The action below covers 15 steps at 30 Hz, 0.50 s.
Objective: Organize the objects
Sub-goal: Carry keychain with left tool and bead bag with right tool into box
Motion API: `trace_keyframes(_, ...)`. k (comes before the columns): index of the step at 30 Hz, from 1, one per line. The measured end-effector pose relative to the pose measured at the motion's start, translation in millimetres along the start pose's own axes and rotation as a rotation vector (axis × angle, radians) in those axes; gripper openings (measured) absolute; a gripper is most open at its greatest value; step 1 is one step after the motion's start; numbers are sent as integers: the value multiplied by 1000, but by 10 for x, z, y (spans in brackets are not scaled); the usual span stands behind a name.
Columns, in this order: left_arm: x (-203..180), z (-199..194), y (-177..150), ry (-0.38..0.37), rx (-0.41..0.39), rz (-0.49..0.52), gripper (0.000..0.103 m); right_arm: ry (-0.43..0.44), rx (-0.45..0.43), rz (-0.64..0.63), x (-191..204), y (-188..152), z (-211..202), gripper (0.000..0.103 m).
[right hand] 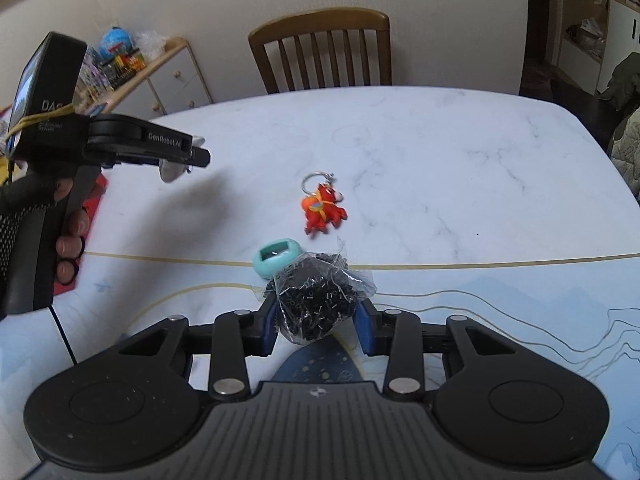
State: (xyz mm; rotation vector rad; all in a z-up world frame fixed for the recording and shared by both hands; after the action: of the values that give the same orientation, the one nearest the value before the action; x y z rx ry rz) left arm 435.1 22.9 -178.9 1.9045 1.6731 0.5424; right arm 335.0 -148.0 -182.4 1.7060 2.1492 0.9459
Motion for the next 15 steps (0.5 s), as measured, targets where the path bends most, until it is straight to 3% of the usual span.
trace_keyframes(7,-43,-473,-84,-47,-5,-45,35,34,-45,-11,155,47,-395,37)
trace_keyframes(15,-48,-960,-214,-50,-19,-60,35,76,-73,-47,405,78,-777,37)
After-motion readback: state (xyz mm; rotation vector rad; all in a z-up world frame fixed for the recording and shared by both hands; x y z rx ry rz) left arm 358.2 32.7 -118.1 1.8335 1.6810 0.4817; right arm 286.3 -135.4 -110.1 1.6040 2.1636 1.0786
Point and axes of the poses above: each gripper's, at about its wrist camera, not at the fingertips, and z roughly the way its jaws point, x to its left, y to its top, the point moved 10 cm from there along z, roughly the way its jaws point
